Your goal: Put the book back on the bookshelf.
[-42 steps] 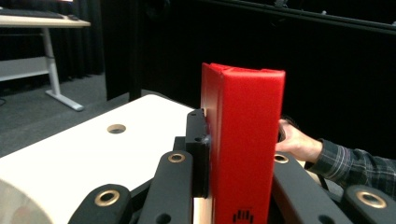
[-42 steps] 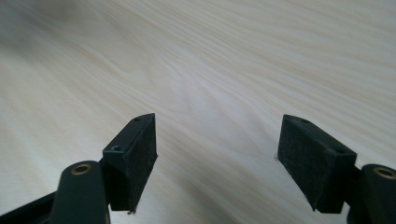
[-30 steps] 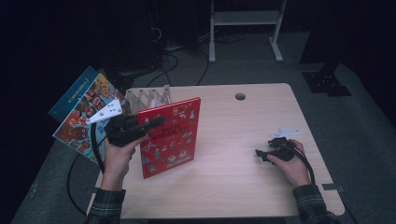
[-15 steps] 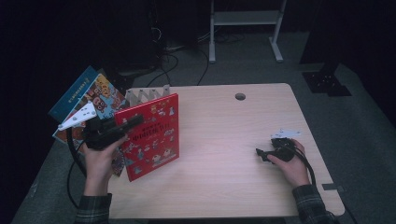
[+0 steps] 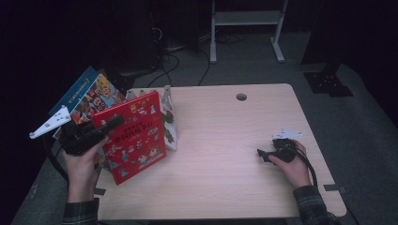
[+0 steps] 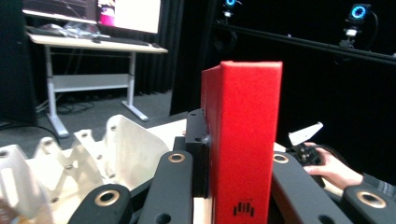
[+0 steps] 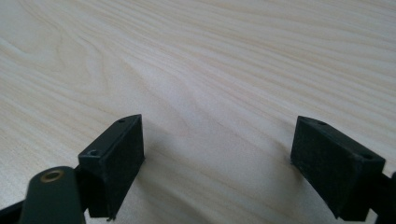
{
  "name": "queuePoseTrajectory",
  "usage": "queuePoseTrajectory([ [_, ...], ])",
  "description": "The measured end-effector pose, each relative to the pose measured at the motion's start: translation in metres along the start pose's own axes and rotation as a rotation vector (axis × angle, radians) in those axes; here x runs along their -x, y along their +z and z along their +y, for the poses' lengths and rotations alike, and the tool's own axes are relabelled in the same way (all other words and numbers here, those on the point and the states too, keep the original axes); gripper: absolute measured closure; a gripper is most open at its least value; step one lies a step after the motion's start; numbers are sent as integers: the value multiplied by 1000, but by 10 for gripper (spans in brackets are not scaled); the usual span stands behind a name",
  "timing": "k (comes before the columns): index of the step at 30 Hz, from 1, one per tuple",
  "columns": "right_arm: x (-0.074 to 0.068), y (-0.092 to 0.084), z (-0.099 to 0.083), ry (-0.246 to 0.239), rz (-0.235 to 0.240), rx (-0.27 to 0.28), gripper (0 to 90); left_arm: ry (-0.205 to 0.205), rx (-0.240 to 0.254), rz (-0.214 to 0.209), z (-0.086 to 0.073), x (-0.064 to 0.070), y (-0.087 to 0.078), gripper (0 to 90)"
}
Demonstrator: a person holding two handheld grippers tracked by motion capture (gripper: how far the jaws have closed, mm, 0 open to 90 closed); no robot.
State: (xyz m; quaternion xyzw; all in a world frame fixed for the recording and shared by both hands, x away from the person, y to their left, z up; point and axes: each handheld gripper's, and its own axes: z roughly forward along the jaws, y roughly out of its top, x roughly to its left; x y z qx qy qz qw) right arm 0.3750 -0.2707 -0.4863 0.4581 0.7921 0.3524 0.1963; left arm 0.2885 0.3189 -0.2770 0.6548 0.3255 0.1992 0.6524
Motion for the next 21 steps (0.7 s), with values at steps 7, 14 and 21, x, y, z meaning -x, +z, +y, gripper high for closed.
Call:
queuePoseTrajectory([
  [7,0,0,0,1,0,0,163,5,17,82,2,-8,-19,794],
  [14,0,0,0,4,-2,0,164,10,27,180,-3,-17,-20,794],
  [21,0,0,0,4,-2,0,164,8,48,254,-6,-29,-8,794],
])
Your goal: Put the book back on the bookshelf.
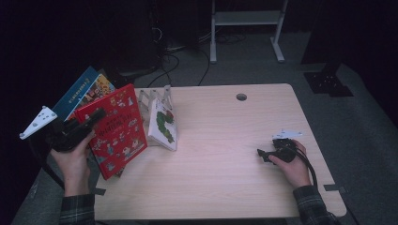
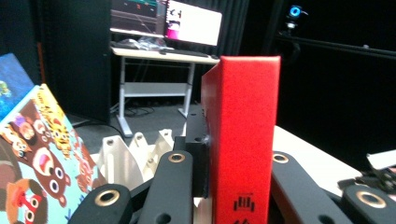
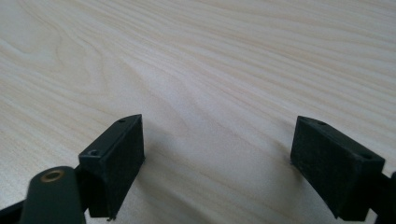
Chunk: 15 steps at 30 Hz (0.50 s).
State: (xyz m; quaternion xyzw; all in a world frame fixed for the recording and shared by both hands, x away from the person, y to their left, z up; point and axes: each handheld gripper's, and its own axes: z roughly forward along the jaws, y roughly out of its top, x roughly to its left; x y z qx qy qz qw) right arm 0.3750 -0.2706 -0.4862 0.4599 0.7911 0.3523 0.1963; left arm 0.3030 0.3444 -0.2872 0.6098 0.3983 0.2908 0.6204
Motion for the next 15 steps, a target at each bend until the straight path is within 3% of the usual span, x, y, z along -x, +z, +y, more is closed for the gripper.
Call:
queuePoseTrajectory([
  [15,0,0,0,-1,1,0,165,-6,-4,100,-9,-10,41,794],
])
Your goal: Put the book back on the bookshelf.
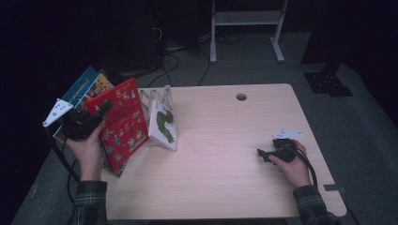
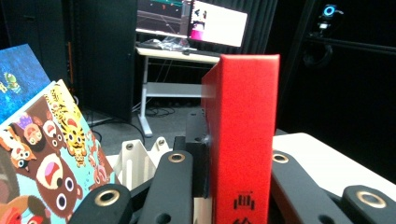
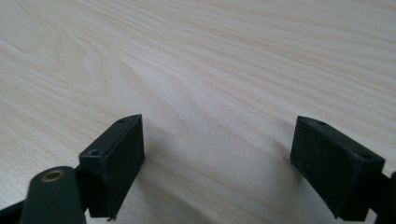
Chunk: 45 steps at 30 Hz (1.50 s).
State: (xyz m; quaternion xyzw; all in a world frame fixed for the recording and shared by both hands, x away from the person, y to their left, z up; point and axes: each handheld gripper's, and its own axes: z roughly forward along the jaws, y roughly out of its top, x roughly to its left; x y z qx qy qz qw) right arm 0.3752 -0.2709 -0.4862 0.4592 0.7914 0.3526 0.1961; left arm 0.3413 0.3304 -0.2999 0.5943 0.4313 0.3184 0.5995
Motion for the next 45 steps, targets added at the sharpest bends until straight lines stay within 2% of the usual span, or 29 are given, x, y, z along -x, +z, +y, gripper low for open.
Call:
queuePoseTrajectory([
  [4,1,0,0,-2,-1,1,165,11,-1,28,-2,-1,12,794],
  [13,1,0,0,-2,-3,1,165,-2,0,81,-9,-7,34,794],
  [22,1,0,0,-3,-3,1,165,2,6,112,-15,-8,57,793],
  [29,1,0,0,-3,-2,1,166,-5,15,119,-20,-10,68,793],
  [38,1,0,0,-3,-2,1,166,26,5,128,-23,-9,70,793],
  [45,1,0,0,-2,-4,1,166,9,-11,128,-32,-11,68,792],
])
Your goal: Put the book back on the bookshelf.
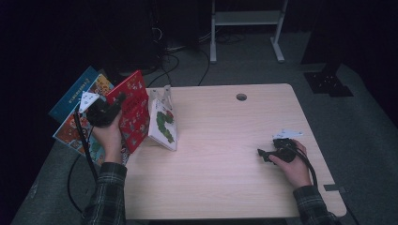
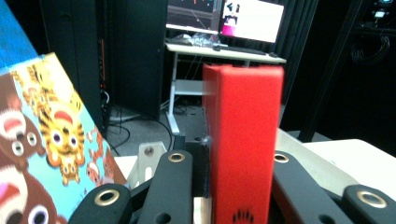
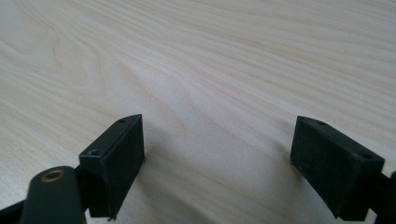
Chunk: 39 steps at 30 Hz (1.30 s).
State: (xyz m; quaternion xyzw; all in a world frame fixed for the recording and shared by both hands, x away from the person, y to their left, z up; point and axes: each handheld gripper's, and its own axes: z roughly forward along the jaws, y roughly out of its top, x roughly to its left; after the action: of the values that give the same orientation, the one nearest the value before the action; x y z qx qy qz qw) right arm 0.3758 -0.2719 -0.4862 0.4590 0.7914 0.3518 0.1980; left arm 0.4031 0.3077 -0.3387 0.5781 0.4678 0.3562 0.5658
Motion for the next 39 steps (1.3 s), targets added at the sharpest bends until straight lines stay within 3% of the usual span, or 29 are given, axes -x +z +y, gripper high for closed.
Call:
queuePoseTrajectory([
  [14,0,0,0,-1,0,0,166,3,-38,11,-13,2,-2,788],
  [18,0,0,0,0,0,0,165,12,-69,11,-9,4,-2,782],
  [20,0,0,0,0,0,0,166,-3,-85,8,-8,3,-2,770],
  [26,0,0,0,0,0,0,166,-9,-100,11,-8,0,-6,643],
  [34,0,0,0,0,0,0,166,39,-143,50,-5,6,-16,459],
  [39,0,0,0,0,0,0,166,42,-155,34,-6,6,-25,353],
])
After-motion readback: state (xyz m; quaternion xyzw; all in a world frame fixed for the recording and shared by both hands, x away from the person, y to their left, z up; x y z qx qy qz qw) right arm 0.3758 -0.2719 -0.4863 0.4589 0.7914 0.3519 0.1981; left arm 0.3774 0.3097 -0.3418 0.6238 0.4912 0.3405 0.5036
